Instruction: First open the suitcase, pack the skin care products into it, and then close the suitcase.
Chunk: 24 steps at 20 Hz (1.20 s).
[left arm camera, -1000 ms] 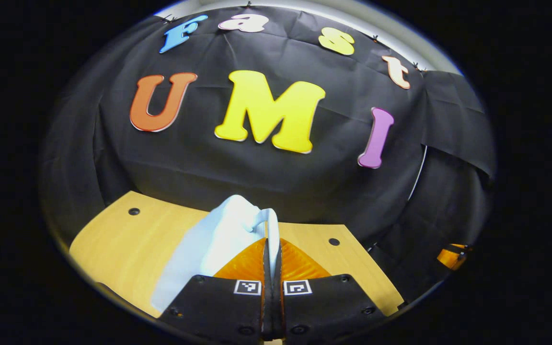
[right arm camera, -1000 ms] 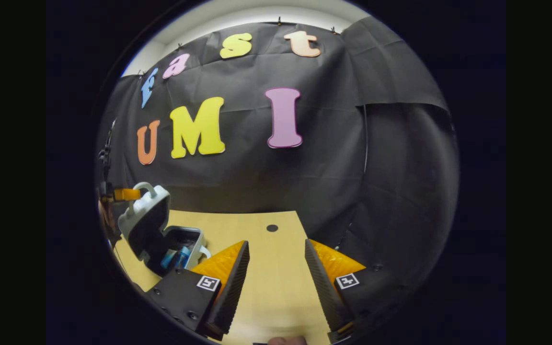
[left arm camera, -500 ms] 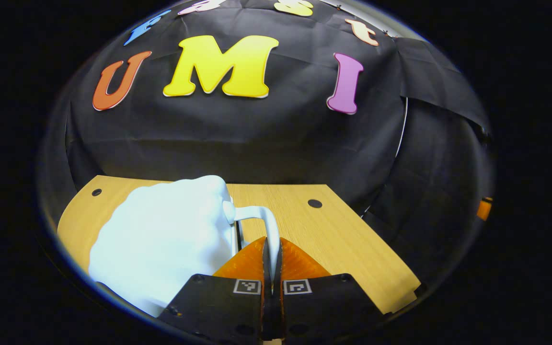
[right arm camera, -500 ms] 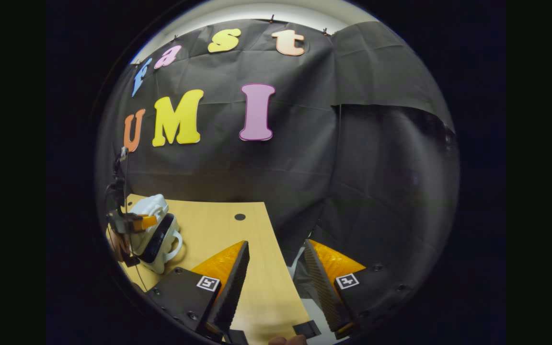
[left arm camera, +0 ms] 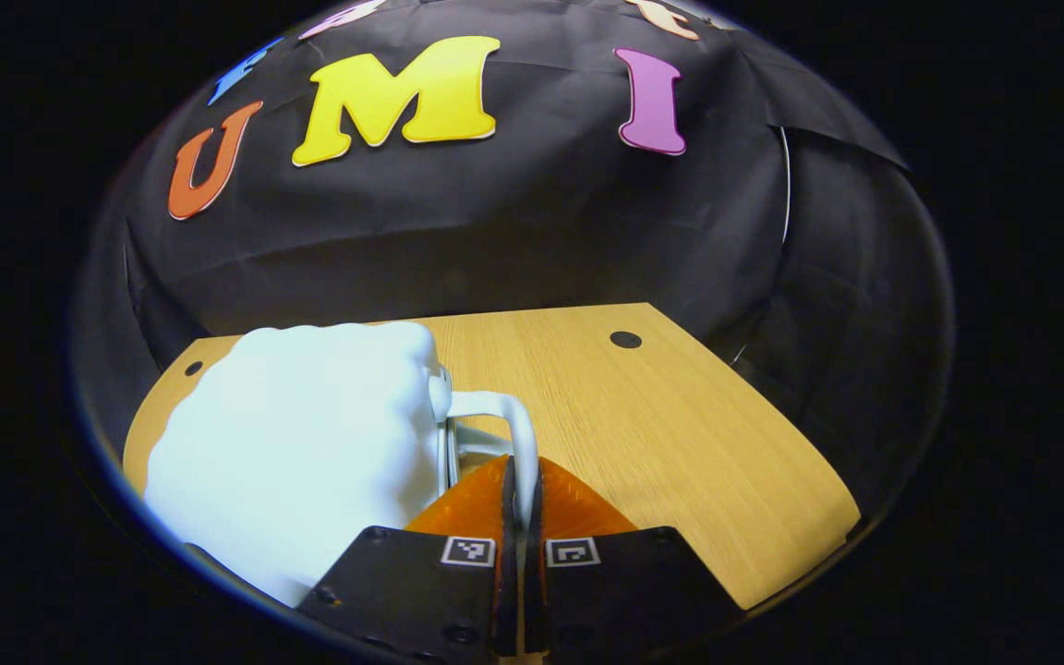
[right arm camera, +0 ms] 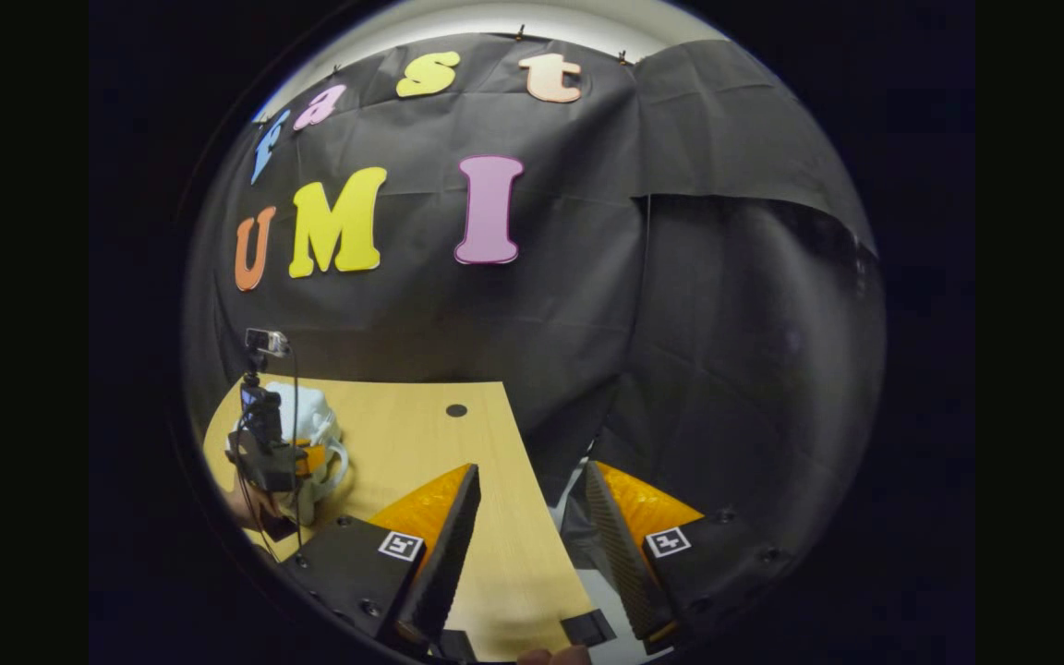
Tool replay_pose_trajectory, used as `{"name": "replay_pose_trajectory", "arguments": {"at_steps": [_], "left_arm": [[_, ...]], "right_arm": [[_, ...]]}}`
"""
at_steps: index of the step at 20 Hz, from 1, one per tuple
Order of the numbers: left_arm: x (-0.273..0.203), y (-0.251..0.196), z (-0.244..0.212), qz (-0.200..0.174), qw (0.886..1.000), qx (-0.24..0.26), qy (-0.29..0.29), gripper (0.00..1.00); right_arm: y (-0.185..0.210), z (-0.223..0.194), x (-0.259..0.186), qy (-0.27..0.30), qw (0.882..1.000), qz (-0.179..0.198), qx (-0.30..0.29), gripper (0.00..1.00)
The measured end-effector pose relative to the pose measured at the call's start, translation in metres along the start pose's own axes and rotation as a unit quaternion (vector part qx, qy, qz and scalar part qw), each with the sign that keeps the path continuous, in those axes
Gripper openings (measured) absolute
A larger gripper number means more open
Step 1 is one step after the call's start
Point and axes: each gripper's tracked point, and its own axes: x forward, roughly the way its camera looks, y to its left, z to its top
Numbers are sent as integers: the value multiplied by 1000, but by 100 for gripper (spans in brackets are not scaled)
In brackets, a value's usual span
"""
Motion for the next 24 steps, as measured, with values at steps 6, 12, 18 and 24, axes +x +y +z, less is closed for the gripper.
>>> {"name": "replay_pose_trajectory", "arguments": {"at_steps": [6, 12, 18, 24], "left_arm": [[-4, -10, 12, -8, 1000, -9, -12, 41], [-67, 3, 88, 16, 993, -24, -112, 94], [-141, 28, 171, 49, 977, -39, -204, 95], [-179, 56, 197, 78, 967, -47, -239, 95]], "right_arm": [[7, 11, 5, -15, 1000, 16, -6, 69], [53, 54, 18, -80, 994, 66, -16, 69], [107, 98, 19, -149, 982, 113, -24, 70], [141, 122, 25, -166, 977, 134, -8, 80]]}}
